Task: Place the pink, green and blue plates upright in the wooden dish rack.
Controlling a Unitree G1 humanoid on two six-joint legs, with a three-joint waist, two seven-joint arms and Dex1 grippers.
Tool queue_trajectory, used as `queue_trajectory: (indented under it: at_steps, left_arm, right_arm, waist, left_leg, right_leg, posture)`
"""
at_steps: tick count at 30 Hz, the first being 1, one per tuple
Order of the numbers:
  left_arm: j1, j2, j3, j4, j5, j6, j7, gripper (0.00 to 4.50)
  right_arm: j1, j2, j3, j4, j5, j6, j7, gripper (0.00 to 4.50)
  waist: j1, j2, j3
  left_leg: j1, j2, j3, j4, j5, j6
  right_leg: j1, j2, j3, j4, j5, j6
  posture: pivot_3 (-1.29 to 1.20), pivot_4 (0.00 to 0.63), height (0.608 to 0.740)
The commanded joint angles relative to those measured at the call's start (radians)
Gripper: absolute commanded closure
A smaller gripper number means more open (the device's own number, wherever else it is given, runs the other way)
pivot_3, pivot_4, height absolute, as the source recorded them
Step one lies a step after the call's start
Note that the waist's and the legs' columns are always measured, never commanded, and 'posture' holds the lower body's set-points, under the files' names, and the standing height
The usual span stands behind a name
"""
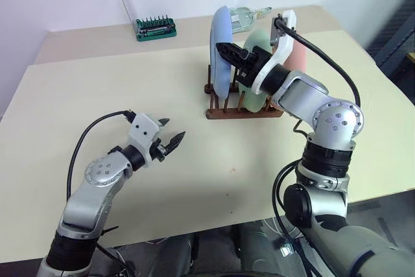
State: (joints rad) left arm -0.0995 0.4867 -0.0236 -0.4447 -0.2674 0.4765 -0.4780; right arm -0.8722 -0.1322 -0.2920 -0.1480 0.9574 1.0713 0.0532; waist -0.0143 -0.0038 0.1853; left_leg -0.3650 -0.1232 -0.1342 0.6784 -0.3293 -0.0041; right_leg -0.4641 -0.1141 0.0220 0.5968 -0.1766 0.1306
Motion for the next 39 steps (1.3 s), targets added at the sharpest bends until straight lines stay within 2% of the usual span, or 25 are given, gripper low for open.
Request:
queue_trajectory:
  at_steps: [1,2,6,10,13,16,21,23,26,30,33,36,38,39]
  left_arm:
    - [0.002,-0.005,0.016,-0.046,-0.008,0.003,0.004,1.51]
    - [0.002,-0.004,0.016,-0.047,-0.009,0.005,0.004,1.51]
    - [-0.001,-0.007,0.010,-0.052,-0.008,0.014,0.004,1.51]
    - [-0.013,-0.010,0.006,-0.043,-0.008,0.019,-0.002,1.51]
    - [-0.020,-0.010,-0.003,-0.035,-0.007,0.018,-0.012,1.51]
    - [-0.040,-0.015,-0.008,-0.015,-0.019,0.022,-0.032,1.51]
    - [-0.077,-0.028,-0.038,0.016,-0.007,0.016,-0.052,1.51]
    - [-0.081,-0.030,-0.036,0.020,-0.007,0.016,-0.051,1.51]
    - [-0.079,-0.033,-0.028,0.022,-0.010,0.016,-0.050,1.51]
    - [-0.049,-0.027,-0.033,0.042,0.020,-0.022,-0.047,1.51]
    - [-0.006,-0.003,-0.005,0.080,0.037,-0.050,-0.056,1.51]
    - [0.042,0.037,0.008,0.139,0.069,-0.115,-0.076,1.51]
    - [0.059,0.059,0.023,0.187,0.083,-0.168,-0.090,1.51]
    - [0.061,0.057,0.021,0.194,0.088,-0.177,-0.086,1.51]
  right_arm:
    - [-0.030,-0.048,0.072,-0.049,-0.069,-0.071,0.058,2.58]
    - [-0.029,-0.061,0.096,-0.062,-0.090,-0.090,0.077,2.21]
    - [-0.028,-0.118,0.169,-0.104,-0.176,-0.155,0.131,2.21]
    - [-0.014,-0.281,0.275,-0.210,-0.342,-0.280,0.251,2.21]
    - [0.023,-0.376,0.282,-0.272,-0.409,-0.338,0.301,2.21]
    - [0.047,-0.363,0.194,-0.296,-0.326,-0.283,0.282,2.21]
    - [0.091,-0.363,0.265,-0.317,-0.401,-0.298,0.281,2.21]
    - [0.104,-0.374,0.255,-0.334,-0.411,-0.308,0.288,2.21]
    - [0.169,-0.415,0.174,-0.402,-0.344,-0.304,0.349,2.21]
    - [0.402,-0.549,0.030,-0.516,-0.266,-0.331,0.525,2.21]
    - [0.708,-0.661,-0.145,-0.546,-0.266,-0.341,0.679,2.21]
    - [0.927,-0.685,-0.272,-0.512,-0.283,-0.372,0.741,2.21]
    - [0.986,-0.679,-0.269,-0.474,-0.350,-0.425,0.723,2.21]
    - [0.999,-0.679,-0.270,-0.446,-0.371,-0.451,0.726,2.21]
  waist:
    - [0.000,0.000,0.000]
    - [0.000,0.000,0.000]
    - [0.000,0.000,0.000]
    - [0.003,0.000,0.000]
    - [0.004,-0.001,0.000]
    - [0.004,-0.001,0.000]
    - [0.004,-0.001,-0.001]
    - [0.004,-0.001,-0.001]
    - [0.008,-0.001,0.000]
    - [0.029,-0.001,-0.001]
    - [0.040,-0.002,-0.001]
    - [0.047,0.000,-0.002]
    - [0.044,0.001,-0.002]
    - [0.043,0.001,-0.002]
  left_leg:
    - [0.000,0.000,0.000,0.000,0.000,0.000]
    - [0.000,0.000,0.000,0.000,0.000,0.000]
    - [0.000,0.000,0.000,0.000,0.000,0.000]
    - [-0.003,0.000,0.000,0.001,0.000,0.000]
    - [-0.005,0.000,0.000,0.003,0.000,0.000]
    - [-0.005,0.000,0.000,0.003,0.000,0.000]
    - [-0.005,0.000,0.000,0.004,0.000,0.000]
    - [-0.005,0.000,0.000,0.004,0.000,0.000]
    - [-0.006,0.000,0.000,0.004,0.000,0.000]
    - [-0.006,0.000,-0.001,0.004,-0.001,0.001]
    - [-0.006,-0.001,-0.001,0.005,-0.001,0.002]
    - [-0.003,0.000,0.001,0.004,-0.002,0.003]
    - [0.002,0.000,0.005,0.004,-0.002,0.004]
    - [0.008,0.001,0.005,0.004,-0.006,0.010]
  right_leg:
    - [0.000,0.000,0.000,0.000,0.000,0.000]
    - [0.000,0.000,0.000,0.000,0.000,0.000]
    - [0.000,0.000,0.000,0.000,0.000,0.000]
    - [-0.002,0.000,0.000,0.000,0.000,0.000]
    - [-0.003,0.000,-0.001,0.000,0.000,0.000]
    - [-0.002,-0.001,-0.002,-0.001,0.000,0.000]
    - [-0.002,0.000,-0.001,0.000,0.001,0.000]
    - [-0.002,-0.001,-0.001,-0.001,0.001,0.000]
    - [-0.003,-0.001,-0.001,-0.001,0.001,0.000]
    - [-0.002,-0.001,-0.002,-0.002,0.001,0.000]
    - [0.000,-0.001,-0.003,-0.003,0.001,0.000]
    - [0.002,-0.001,-0.002,-0.004,0.001,0.000]
    - [0.004,-0.001,0.001,-0.002,0.001,0.001]
    - [0.010,-0.001,0.001,-0.003,0.001,0.001]
  posture:
    - [0.00,0.150,0.740]
    - [0.00,0.150,0.740]
    - [0.00,0.150,0.740]
    - [0.00,0.150,0.740]
    - [0.00,0.150,0.740]
    - [0.00,0.150,0.740]
    - [0.00,0.150,0.740]
    - [0.00,0.150,0.740]
    - [0.00,0.150,0.740]
    - [0.00,0.150,0.740]
    - [0.00,0.150,0.740]
    - [0.00,0.150,0.740]
    - [0.00,0.150,0.740]
    - [0.00,0.150,0.740]
